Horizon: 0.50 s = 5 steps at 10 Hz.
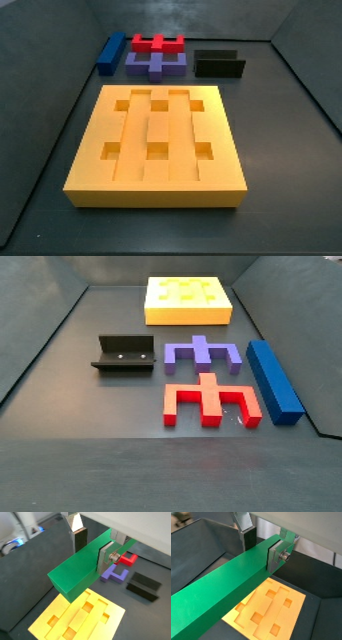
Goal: Pick up the green object. Move up. Move to above the board. Insert the green object.
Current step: Move to above the board, then insert the green object.
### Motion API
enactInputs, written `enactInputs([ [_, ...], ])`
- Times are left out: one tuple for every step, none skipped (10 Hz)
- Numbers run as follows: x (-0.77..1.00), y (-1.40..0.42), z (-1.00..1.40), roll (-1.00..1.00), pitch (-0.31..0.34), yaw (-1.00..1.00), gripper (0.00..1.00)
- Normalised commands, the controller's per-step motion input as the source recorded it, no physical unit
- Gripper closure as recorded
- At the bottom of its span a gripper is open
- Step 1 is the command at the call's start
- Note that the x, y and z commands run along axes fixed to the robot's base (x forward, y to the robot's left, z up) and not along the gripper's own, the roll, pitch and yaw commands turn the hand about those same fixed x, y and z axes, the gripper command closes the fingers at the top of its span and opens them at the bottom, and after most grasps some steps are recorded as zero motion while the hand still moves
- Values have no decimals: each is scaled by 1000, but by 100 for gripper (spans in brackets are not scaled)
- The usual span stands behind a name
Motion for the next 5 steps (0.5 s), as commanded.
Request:
enactInputs([
  [99,-38,17,186,227,591,100],
  [101,-41,20,172,194,372,100],
  [37,0,0,0,0,0,100],
  [0,-114,-177,-39,-126,0,100],
  [51,-386,-591,-47,-207,0,100],
])
